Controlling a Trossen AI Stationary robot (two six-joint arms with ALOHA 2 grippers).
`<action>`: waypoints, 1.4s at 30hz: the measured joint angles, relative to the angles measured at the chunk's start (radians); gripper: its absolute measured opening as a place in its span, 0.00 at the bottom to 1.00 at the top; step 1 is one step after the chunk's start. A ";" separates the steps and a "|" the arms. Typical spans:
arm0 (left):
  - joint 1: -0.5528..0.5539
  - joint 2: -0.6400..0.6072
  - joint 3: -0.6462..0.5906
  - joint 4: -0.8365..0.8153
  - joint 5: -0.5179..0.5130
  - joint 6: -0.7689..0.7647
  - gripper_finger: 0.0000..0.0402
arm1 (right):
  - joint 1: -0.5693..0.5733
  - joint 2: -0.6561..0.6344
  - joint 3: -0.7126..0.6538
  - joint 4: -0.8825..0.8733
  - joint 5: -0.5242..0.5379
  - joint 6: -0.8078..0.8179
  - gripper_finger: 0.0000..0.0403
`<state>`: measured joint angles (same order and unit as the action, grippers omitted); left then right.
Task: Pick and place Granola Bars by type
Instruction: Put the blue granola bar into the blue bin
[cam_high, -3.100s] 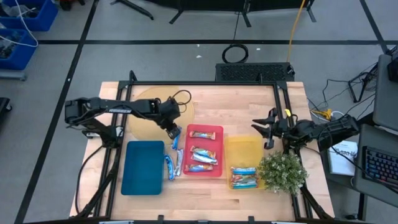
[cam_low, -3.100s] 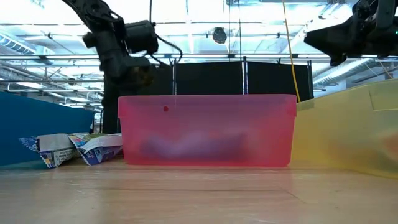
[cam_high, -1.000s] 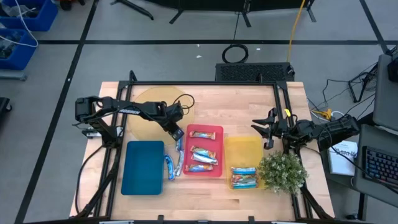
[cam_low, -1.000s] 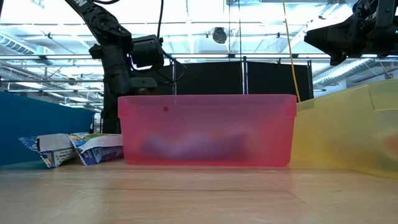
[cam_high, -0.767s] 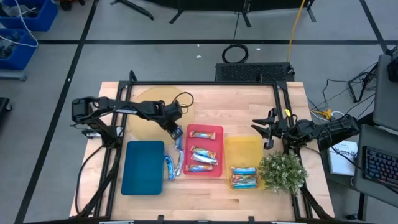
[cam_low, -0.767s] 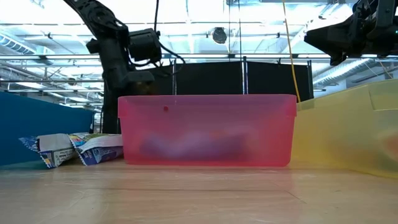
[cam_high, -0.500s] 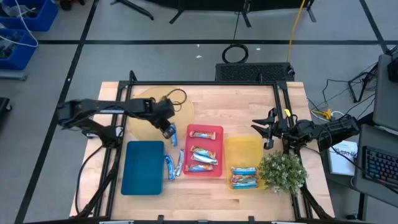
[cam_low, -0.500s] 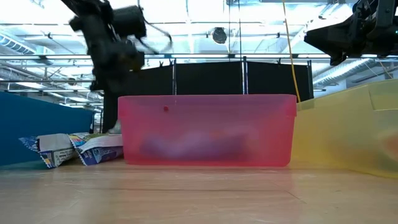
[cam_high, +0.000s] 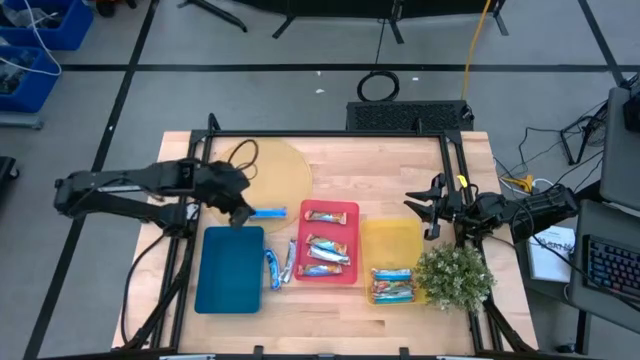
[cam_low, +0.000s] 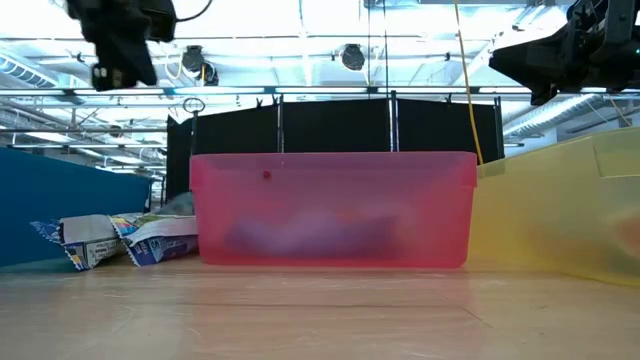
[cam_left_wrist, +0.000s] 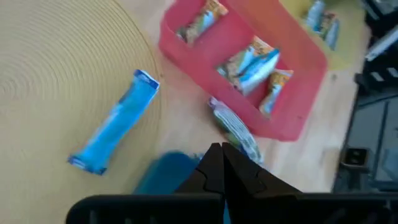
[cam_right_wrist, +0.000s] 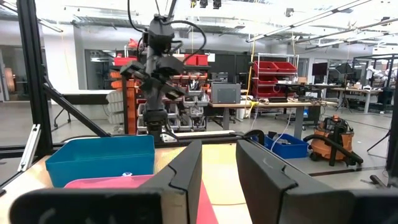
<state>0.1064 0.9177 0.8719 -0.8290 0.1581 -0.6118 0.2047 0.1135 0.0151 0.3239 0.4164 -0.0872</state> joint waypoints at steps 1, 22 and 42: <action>-0.013 -0.017 0.000 -0.014 -0.005 -0.014 0.00 | 0.000 0.000 0.000 0.000 0.000 0.000 0.23; -0.008 0.468 0.000 -0.038 -0.213 0.567 0.45 | 0.000 0.000 0.000 0.000 0.000 0.000 0.23; 0.103 0.720 0.000 0.080 -0.184 0.764 0.39 | 0.000 0.000 0.000 0.000 0.000 0.000 0.23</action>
<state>0.2090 1.6375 0.8722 -0.7489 -0.0262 0.1519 0.2044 0.1135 0.0151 0.3241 0.4164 -0.0872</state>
